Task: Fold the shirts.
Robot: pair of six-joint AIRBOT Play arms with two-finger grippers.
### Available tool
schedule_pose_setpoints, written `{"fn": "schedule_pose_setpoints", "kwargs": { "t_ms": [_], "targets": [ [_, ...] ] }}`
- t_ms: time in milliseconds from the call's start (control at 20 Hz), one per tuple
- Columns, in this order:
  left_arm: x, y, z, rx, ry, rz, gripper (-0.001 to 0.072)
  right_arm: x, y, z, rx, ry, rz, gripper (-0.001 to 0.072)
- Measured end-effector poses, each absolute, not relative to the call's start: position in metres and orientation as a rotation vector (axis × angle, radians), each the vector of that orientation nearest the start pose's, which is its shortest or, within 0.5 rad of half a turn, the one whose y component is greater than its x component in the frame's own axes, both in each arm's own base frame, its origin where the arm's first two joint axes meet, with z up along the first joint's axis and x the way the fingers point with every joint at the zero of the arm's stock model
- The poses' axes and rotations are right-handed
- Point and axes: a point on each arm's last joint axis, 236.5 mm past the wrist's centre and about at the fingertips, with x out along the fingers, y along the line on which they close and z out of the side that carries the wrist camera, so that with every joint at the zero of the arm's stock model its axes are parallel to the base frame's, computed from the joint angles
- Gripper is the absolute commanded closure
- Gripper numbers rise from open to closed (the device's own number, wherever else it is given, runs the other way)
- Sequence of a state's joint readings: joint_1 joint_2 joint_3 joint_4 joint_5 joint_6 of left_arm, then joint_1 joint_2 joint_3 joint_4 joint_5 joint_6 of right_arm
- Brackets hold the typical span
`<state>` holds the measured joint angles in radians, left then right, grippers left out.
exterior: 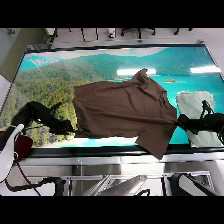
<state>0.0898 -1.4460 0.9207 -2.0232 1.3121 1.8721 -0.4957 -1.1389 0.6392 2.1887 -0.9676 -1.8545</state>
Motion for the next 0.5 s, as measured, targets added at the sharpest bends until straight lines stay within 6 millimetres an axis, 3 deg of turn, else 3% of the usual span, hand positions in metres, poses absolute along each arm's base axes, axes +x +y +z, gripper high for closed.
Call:
{"fn": "schedule_pose_setpoints", "kwargs": {
  "t_ms": [300,350,400,500],
  "targets": [
    [0.281,-0.11,-0.11,-0.285,1.695,-0.476,0.0322,0.301,-0.031,-0.072,0.737,1.222,-0.034,0.0694],
    [0.283,-0.114,-0.112,-0.28,1.691,-0.484,0.0618,0.301,-0.031,-0.072,0.734,1.224,-0.031,0.0694],
    [0.285,-0.115,-0.115,-0.272,1.687,-0.485,0.0693,0.3,-0.031,-0.072,0.735,1.226,-0.029,0.0694],
    [0.287,-0.118,-0.118,-0.267,1.683,-0.494,0.0694,0.301,-0.03,-0.072,0.737,1.224,-0.026,0.0694]
  ]
}}
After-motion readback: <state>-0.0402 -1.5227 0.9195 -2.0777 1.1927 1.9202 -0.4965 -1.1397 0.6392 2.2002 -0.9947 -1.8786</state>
